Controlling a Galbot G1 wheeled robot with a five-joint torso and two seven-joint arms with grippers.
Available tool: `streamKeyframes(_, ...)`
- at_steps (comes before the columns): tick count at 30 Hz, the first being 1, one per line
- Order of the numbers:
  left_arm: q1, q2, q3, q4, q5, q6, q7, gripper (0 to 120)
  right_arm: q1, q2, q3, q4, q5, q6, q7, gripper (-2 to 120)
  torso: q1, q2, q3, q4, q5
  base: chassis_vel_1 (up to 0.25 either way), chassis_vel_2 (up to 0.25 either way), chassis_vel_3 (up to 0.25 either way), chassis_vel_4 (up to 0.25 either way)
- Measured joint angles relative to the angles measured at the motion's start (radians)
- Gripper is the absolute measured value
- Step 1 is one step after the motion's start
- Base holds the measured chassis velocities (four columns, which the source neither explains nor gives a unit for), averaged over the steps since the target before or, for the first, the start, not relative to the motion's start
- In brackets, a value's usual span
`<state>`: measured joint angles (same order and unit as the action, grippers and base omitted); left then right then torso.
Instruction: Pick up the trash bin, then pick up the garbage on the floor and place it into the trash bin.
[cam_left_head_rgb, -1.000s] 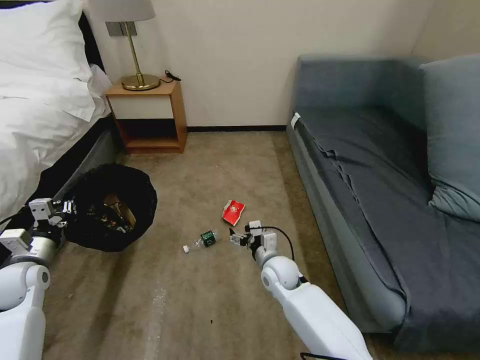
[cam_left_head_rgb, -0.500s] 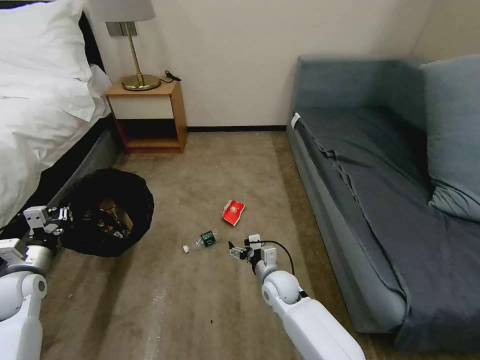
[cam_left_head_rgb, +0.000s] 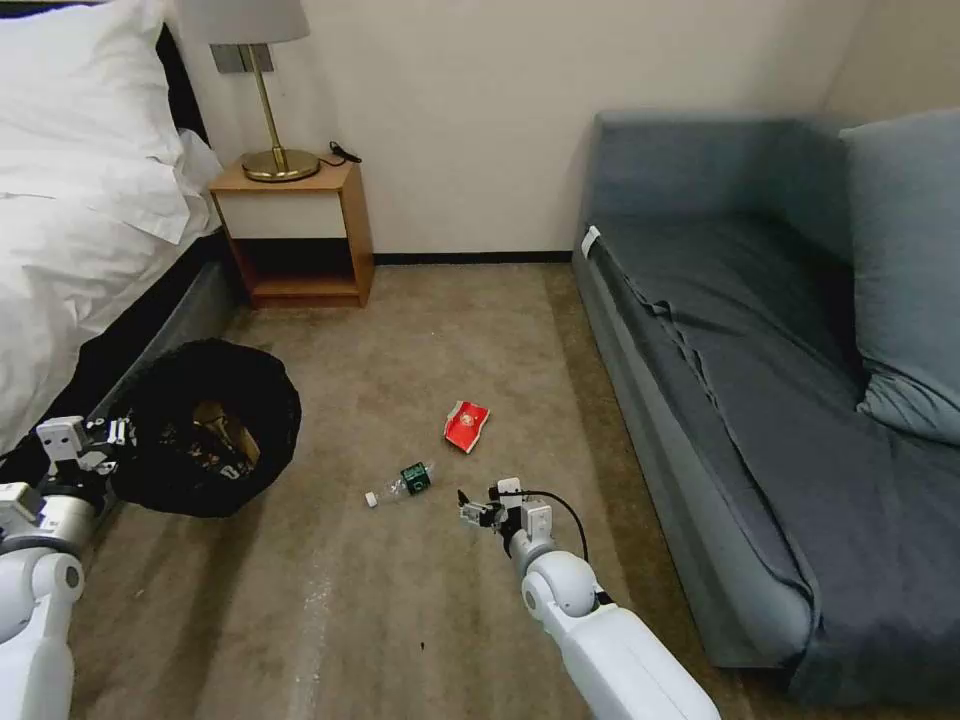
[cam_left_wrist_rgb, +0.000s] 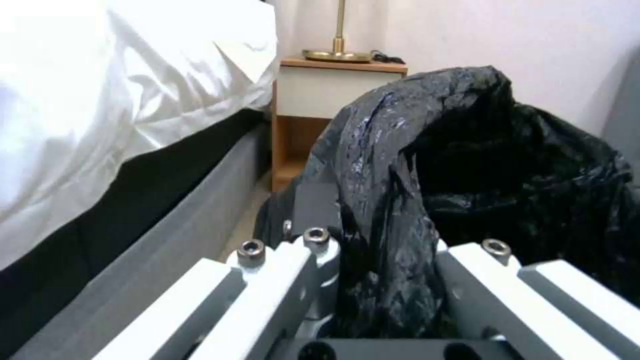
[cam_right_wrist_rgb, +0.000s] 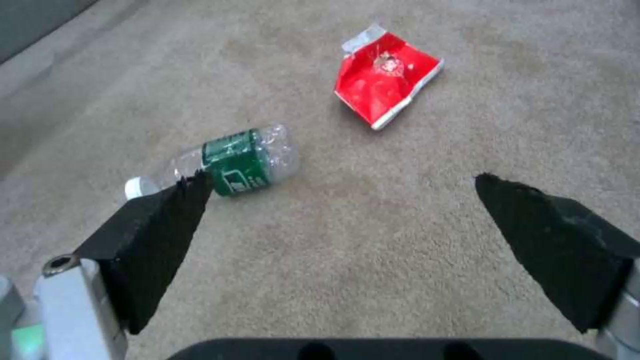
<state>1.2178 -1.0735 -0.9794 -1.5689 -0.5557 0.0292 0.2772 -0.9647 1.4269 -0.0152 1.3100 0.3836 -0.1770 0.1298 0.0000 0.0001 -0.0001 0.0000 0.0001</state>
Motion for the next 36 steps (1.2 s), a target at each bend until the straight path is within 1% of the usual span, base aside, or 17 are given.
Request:
streamKeyframes(8,0.004,0.000,0.007,0.007,0.000,-0.002,0.002,5,0.003,0.008,-0.001,-0.012,-0.008,0.002,0.003,100,0.000,0.000,0.000,-0.0001,-0.0001,-0.015,0.005,0.005,-0.012)
streamKeyframes(20,0.010,-0.002,0.009,0.023,0.008,-0.024,0.009,5,0.008,0.029,-0.005,-0.031,-0.016,0.004,0.003,100,0.000,0.000,0.000,0.0000,-0.0001,-0.003,0.004,0.003,-0.003)
streamKeyframes(23,0.012,-0.005,0.010,0.027,0.015,-0.035,0.013,5,0.009,0.035,-0.006,-0.035,-0.019,0.004,0.003,100,0.000,0.000,0.000,0.0000,-0.0001,-0.044,0.045,0.056,-0.043)
streamKeyframes(36,0.013,-0.008,0.017,0.034,0.022,-0.046,0.017,5,0.006,0.048,0.002,-0.050,-0.039,0.011,0.002,100,0.000,0.000,0.000,0.0000,0.0000,-0.041,0.046,0.048,-0.050)
